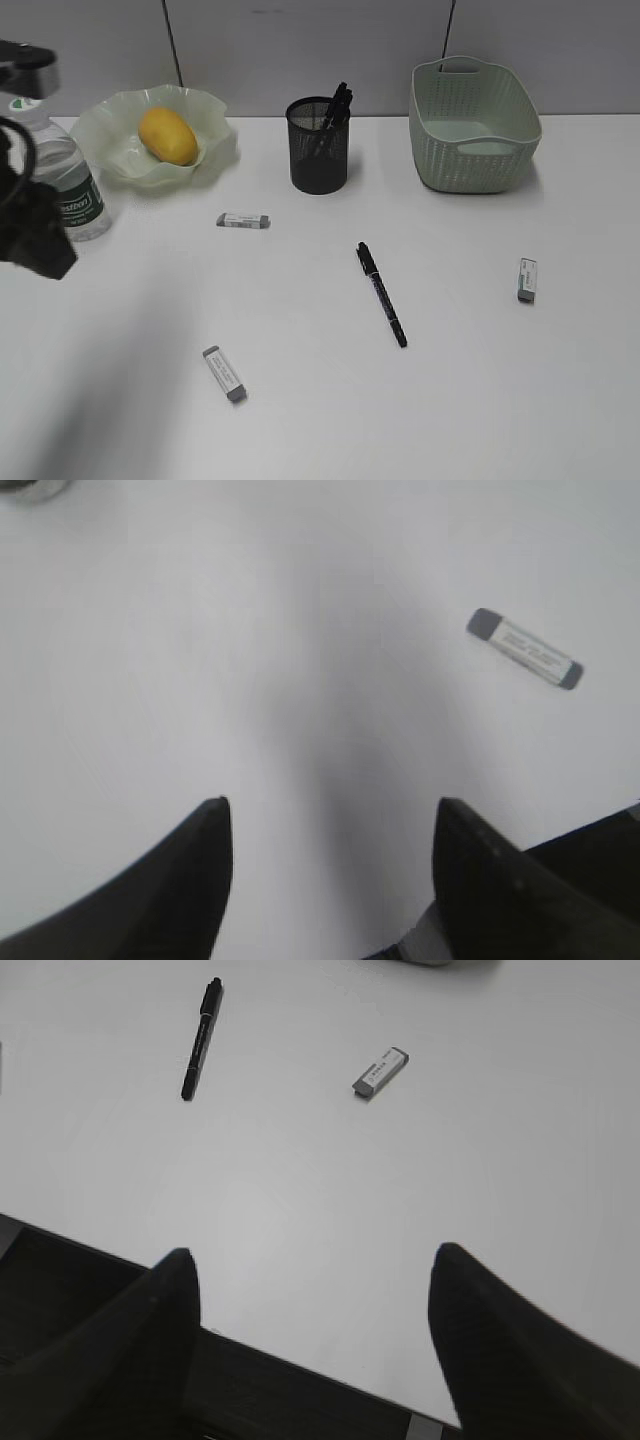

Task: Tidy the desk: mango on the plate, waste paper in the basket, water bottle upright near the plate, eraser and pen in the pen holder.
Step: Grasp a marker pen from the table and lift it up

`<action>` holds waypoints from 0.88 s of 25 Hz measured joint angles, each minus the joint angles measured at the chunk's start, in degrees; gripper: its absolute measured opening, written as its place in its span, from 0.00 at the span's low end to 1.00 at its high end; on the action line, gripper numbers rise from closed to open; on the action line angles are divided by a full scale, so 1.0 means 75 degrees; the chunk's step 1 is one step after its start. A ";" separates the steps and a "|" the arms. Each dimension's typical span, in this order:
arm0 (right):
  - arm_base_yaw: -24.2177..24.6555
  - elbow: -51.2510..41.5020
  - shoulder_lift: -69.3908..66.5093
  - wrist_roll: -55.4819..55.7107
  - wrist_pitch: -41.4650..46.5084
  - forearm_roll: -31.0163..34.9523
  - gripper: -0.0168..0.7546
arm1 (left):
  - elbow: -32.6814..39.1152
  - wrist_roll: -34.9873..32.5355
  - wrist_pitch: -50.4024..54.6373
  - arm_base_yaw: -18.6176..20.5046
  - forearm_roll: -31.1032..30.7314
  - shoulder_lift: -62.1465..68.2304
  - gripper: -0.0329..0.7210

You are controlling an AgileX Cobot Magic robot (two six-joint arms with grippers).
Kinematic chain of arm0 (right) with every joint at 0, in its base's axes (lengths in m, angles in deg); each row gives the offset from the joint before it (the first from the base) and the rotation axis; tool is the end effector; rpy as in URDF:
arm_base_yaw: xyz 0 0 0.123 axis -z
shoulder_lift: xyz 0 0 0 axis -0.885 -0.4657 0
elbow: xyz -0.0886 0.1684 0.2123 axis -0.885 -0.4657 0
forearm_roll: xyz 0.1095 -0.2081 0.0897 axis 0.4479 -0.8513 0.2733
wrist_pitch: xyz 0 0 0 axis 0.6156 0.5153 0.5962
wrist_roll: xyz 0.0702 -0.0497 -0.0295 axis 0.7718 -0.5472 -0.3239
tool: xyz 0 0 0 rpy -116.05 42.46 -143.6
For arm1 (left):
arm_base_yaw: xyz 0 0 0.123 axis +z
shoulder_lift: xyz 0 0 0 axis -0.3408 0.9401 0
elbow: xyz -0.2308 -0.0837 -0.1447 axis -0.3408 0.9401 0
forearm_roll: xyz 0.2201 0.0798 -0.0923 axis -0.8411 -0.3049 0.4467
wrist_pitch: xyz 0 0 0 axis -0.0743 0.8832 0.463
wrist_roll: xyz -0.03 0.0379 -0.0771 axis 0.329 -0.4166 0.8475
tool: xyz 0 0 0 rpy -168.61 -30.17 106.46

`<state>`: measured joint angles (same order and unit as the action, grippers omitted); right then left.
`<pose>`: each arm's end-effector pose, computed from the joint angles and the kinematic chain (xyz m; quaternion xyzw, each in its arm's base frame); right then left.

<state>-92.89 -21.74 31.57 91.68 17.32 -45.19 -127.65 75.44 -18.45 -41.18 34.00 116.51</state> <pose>0.0195 0.0005 0.2807 -0.1747 0.8694 0.0956 0.4523 0.2345 -0.0953 0.2747 0.2070 0.9678 -0.0436 0.1367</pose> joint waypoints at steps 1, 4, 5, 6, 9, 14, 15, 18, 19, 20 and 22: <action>0.0000 0.0000 0.0000 0.0000 0.0000 0.0000 0.75 | 0.0299 0.0000 -0.0066 0.0315 0.0042 -0.0279 0.68; 0.0000 0.0000 0.0000 0.0000 0.0000 0.0000 0.75 | 0.0972 -0.0052 -0.0114 0.1188 0.0148 -0.1113 0.68; 0.0000 0.0000 0.0000 0.0000 0.0000 0.0000 0.75 | 0.1176 -0.0109 -0.0132 0.1431 0.0221 -0.1447 0.68; 0.0000 0.0000 0.0000 0.0000 0.0000 0.0000 0.75 | 0.1346 -0.0138 -0.0151 0.1613 0.0315 -0.1748 0.68; 0.0000 0.0000 0.0000 0.0000 0.0000 0.0000 0.75 | 0.1954 -0.0161 -0.0310 0.1789 0.0589 -0.2889 0.68; 0.0000 0.0000 0.0000 0.0000 0.0000 0.0000 0.75 | 0.2935 -0.0176 -0.0771 0.1813 0.0757 -0.5278 0.68; 0.0000 0.0000 0.0000 0.0000 0.0000 0.0000 0.75 | 0.3105 -0.0176 -0.0843 0.1813 0.0757 -0.5728 0.68; 0.0000 0.0000 0.0000 0.0000 0.0000 0.0000 0.75 | 0.3471 -0.0176 -0.0892 0.1813 0.0757 -0.6944 0.68; 0.0000 0.0000 0.0000 0.0000 0.0000 0.0000 0.75 | 0.3536 -0.0176 -0.0901 0.1813 0.0757 -0.7339 0.68; 0.0000 0.0000 0.0000 0.0000 0.0000 0.0000 0.75 | 0.3578 -0.0176 -0.0928 0.1813 0.0757 -0.7641 0.68; 0.0000 0.0000 0.0000 0.0000 -0.0003 0.0000 0.75 | 0.3597 -0.0176 -0.0975 0.1813 0.0757 -0.8266 0.68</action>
<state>-92.89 -21.74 31.57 91.68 17.30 -45.19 -100.67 74.12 -25.77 -27.59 39.68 54.52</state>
